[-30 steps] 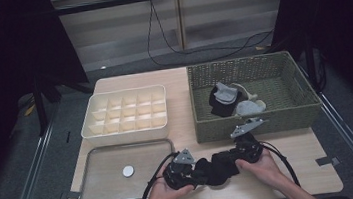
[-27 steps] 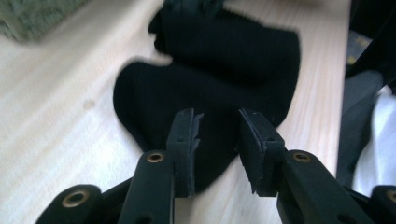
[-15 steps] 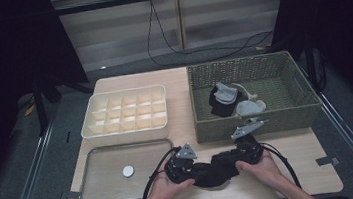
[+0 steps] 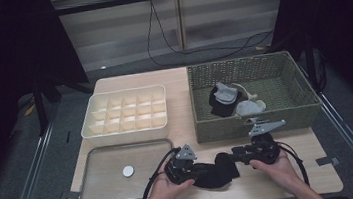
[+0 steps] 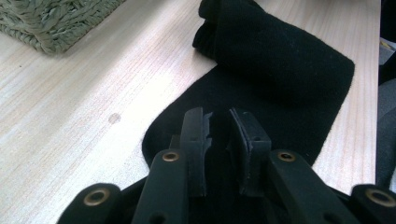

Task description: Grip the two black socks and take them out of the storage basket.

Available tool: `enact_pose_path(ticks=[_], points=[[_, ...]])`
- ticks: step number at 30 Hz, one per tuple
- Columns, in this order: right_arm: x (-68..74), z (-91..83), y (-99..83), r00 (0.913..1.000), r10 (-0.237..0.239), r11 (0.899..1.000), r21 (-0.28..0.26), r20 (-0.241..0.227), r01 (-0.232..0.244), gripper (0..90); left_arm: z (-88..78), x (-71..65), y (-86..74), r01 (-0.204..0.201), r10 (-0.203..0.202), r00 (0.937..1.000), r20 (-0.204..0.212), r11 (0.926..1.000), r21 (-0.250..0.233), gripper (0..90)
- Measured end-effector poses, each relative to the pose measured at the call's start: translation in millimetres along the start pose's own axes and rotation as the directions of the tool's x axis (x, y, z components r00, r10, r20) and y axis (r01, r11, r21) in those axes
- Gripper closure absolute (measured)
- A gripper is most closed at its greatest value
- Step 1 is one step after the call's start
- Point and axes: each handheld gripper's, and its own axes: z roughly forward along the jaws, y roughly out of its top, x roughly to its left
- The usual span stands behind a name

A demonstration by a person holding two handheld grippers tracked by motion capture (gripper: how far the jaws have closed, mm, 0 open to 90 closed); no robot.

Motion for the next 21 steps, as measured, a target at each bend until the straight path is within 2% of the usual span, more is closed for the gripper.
enact_pose_path(ticks=[4, 10, 11, 12, 13, 14, 16, 18, 19, 21], points=[[-2.7, -6.3, -7.5, 0.9998, 0.009, 1.0, 0.017, 0.015, -0.01, 63.8, 0.2, 0.4, -0.6, 0.008, -0.008, 1.0, 0.004, 0.9999, -0.009, 75.7], [1.1, 7.5, -10.8, 0.9986, -0.033, 0.996, 0.079, 0.042, 0.029, 61.8, -0.2, 0.0, -0.5, 0.003, -0.003, 1.0, -0.003, 1.0, -0.003, 75.6], [0.7, 10.1, -11.4, 0.9984, -0.033, 0.995, 0.091, 0.046, 0.029, 62.0, 1.0, -0.3, -1.1, 0.015, -0.015, 0.9999, 0.004, 0.9996, -0.023, 75.6], [0.2, 12.9, -11.7, 0.9978, -0.041, 0.994, 0.102, 0.053, 0.035, 61.3, 0.4, 0.6, -1.1, 0.005, -0.005, 1.0, 0.005, 0.9999, -0.016, 75.6], [0.2, 12.9, -11.7, 0.9978, -0.041, 0.994, 0.102, 0.053, 0.035, 61.3, 0.8, 0.2, -1.4, 0.012, -0.012, 0.9999, 0.006, 0.9997, -0.023, 75.6], [0.3, 14.1, -11.7, 0.9972, -0.046, 0.994, 0.106, 0.058, 0.04, 60.6, -0.8, 0.8, -0.8, -0.003, 0.003, 1.0, 0.0, 1.0, 0.0, 75.6], [1.1, 15.9, -11.3, 0.9963, -0.053, 0.993, 0.106, 0.068, 0.046, 60.6, -0.4, 0.3, -1.0, 0.0, 0.0, 1.0, 0.0, 1.0, -0.005, 75.6], [2.4, 16.9, -11.5, 0.9949, -0.065, 0.993, 0.105, 0.078, 0.056, 62.6, 0.3, 0.1, -1.6, 0.003, -0.003, 1.0, 0.002, 0.9998, -0.018, 75.5], [5.7, 18.3, -11.6, 0.9921, -0.084, 0.991, 0.109, 0.093, 0.074, 66.6, 0.6, 0.0, -1.9, 0.005, -0.005, 1.0, 0.002, 0.9997, -0.025, 75.4], [7.0, 19.1, -11.6, 0.9908, -0.096, 0.99, 0.11, 0.095, 0.085, 69.9, -0.2, 0.2, -1.6, 0.004, -0.004, 1.0, 0.0, 0.9999, -0.013, 75.4]])
